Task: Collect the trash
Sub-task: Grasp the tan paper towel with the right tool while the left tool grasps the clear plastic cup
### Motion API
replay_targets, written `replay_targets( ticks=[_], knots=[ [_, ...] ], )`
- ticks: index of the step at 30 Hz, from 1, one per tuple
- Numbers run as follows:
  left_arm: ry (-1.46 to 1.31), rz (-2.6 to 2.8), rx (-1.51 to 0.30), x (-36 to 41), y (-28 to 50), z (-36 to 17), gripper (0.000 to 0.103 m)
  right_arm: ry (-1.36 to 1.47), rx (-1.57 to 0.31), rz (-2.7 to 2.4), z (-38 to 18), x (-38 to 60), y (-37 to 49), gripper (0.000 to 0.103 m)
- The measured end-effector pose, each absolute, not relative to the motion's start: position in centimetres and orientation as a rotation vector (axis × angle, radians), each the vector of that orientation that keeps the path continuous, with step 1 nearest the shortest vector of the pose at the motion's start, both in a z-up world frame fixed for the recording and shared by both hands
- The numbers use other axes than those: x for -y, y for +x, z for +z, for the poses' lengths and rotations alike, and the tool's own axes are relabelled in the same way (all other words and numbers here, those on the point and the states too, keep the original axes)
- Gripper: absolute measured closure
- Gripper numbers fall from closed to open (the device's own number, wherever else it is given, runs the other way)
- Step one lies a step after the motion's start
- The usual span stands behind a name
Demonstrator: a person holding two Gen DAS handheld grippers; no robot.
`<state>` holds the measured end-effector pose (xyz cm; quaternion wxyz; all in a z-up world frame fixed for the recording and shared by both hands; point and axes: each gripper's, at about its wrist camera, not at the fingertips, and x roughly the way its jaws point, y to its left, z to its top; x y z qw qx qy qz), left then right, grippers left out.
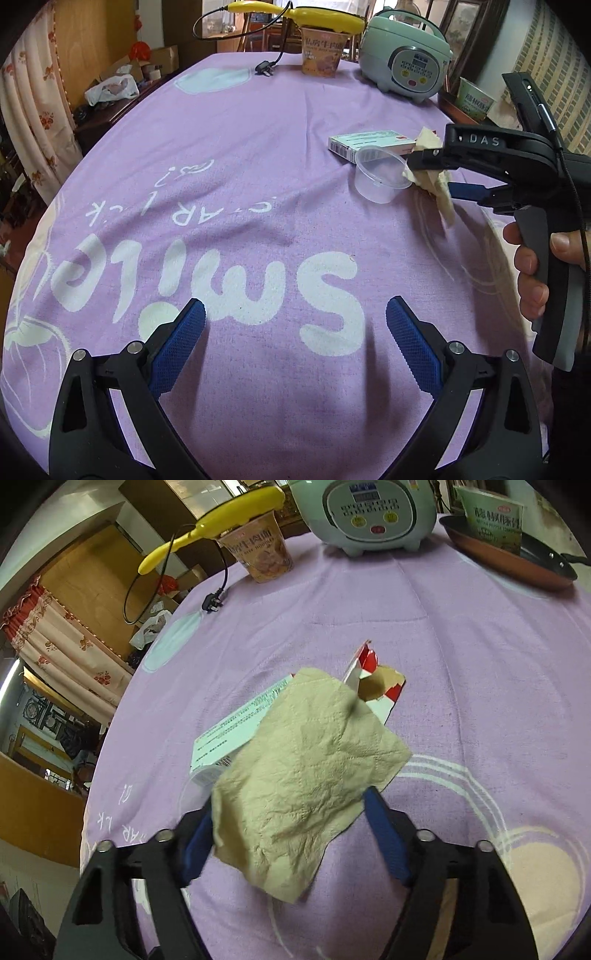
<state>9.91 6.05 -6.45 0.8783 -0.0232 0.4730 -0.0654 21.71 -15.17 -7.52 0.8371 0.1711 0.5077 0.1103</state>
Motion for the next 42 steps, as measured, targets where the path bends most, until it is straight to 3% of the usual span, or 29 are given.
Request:
replay_targets(
  ticks=[1, 3, 4, 17, 33, 38, 42],
  knots=[
    [-0.048, -0.138, -0.989, -6.0, 10.0, -6.5, 0.008, 0.361, -1.066, 0.234, -7.4, 15.2, 21.6, 0.046],
    [-0.047, -0.139, -0.994, -5.8, 10.1, -6.5, 0.008, 0.38, -1.068, 0.255, -7.3, 15.5, 21.7, 0.082],
    [-0.045, -0.14, -0.994, -5.6, 10.2, -6.4, 0.008, 0.395, -1.079, 0.272, -7.4, 15.7, 21.6, 0.085],
    [0.099, -0.161, -0.927, -0.4, 14.8, -4.8, 0.008, 0.423, -0.959, 0.298, -5.7, 20.6, 17.6, 0.087],
    [0.191, -0.114, -0.978, 3.8, 21.2, -8.1, 0.009, 0.538, -0.926, 0.34, -5.0, 23.4, 17.6, 0.084],
    [0.18, -0.126, -0.983, 4.1, 22.0, -8.3, 0.02, 0.544, -0.919, 0.345, -4.9, 23.4, 17.5, 0.084],
    [0.155, -0.161, -0.999, 4.2, 22.1, -8.0, 0.045, 0.542, -0.922, 0.345, -5.1, 23.4, 17.5, 0.084]
  ],
)
